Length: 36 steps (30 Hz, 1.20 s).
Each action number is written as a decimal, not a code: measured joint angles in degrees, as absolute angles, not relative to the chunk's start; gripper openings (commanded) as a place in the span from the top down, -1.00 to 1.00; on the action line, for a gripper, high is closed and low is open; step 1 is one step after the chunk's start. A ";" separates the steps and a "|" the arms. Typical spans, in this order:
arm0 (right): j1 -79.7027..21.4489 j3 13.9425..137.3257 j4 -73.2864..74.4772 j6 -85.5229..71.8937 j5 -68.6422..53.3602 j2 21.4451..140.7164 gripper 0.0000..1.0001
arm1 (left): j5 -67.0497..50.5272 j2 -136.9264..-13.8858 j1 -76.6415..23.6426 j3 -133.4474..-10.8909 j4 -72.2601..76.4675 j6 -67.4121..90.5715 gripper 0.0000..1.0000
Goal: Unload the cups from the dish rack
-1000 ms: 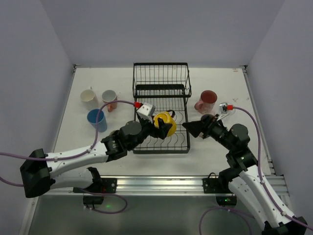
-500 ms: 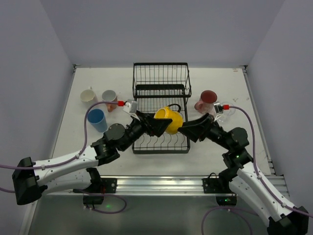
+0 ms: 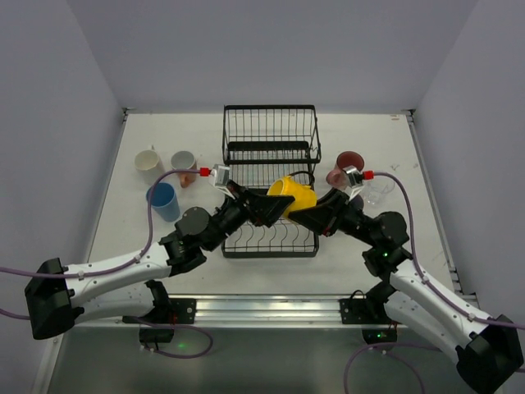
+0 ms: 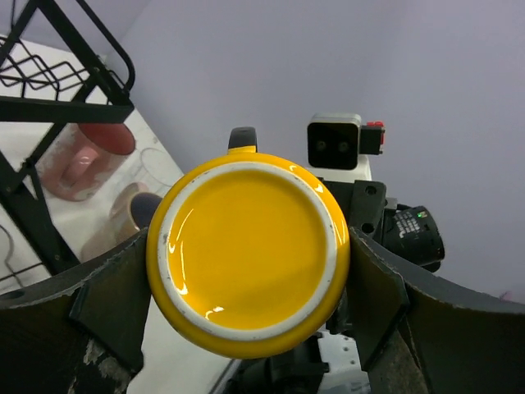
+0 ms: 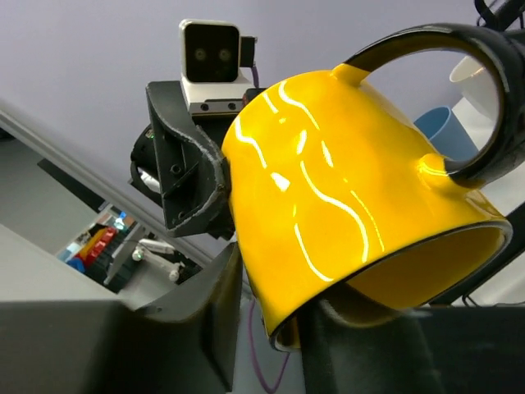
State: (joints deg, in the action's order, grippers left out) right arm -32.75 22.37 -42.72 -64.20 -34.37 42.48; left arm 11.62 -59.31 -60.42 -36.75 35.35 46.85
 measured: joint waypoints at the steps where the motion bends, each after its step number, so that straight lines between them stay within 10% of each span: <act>1: -33.12 22.37 -43.77 -64.45 -34.04 42.85 0.83 | 11.60 -59.31 -60.42 -36.73 35.70 47.35 -0.16; 2: -33.41 22.37 -45.34 -64.84 -33.65 43.13 0.99 | 11.40 -59.31 -60.40 -36.71 36.18 48.80 -0.57; 5: -34.22 22.37 -50.54 -64.42 -32.97 42.17 1.00 | 10.46 -58.46 -60.62 -36.73 37.89 52.36 -1.00; 23: -31.97 51.05 23.64 -40.75 0.27 34.74 1.00 | 23.49 -34.13 -60.77 -44.95 -1.65 32.75 -1.00; 36: 2.24 46.61 35.35 -30.02 8.47 47.13 1.00 | 31.77 -28.53 -60.75 -45.71 -32.56 26.89 -1.00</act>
State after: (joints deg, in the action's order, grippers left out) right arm 2.24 46.61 35.35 -30.02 8.47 47.13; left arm 31.77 -28.53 -60.75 -45.71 -32.56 26.89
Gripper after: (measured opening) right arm 0.135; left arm 0.997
